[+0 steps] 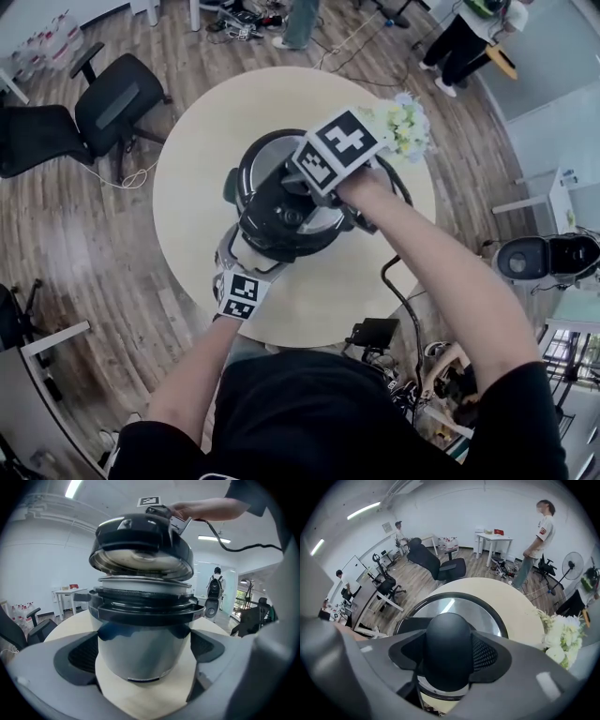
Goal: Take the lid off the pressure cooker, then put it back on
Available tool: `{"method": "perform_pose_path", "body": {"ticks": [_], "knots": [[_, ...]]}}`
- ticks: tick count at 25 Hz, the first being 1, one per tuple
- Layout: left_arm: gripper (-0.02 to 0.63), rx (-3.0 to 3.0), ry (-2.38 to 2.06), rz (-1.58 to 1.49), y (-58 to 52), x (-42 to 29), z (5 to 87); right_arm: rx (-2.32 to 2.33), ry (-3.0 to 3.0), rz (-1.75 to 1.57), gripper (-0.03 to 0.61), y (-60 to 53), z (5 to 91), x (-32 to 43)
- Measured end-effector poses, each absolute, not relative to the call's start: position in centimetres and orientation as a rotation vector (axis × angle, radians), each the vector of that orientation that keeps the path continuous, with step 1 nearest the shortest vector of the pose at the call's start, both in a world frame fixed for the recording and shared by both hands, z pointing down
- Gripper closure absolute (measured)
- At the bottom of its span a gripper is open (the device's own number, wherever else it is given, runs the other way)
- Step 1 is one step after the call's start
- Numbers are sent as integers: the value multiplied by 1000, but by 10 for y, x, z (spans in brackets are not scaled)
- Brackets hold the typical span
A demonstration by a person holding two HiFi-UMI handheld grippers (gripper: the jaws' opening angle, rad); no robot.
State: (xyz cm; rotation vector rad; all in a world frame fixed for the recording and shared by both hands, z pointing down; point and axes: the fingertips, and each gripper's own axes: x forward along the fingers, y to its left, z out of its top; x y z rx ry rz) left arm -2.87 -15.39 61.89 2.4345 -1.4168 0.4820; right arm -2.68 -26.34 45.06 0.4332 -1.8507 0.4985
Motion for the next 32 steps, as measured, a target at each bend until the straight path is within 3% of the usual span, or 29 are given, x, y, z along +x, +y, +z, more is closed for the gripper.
{"method": "perform_pose_path", "body": {"ticks": [32], "knots": [[23, 2439, -1423, 467, -155, -28, 617, 436, -1741, 391, 291, -255, 500, -26]]}}
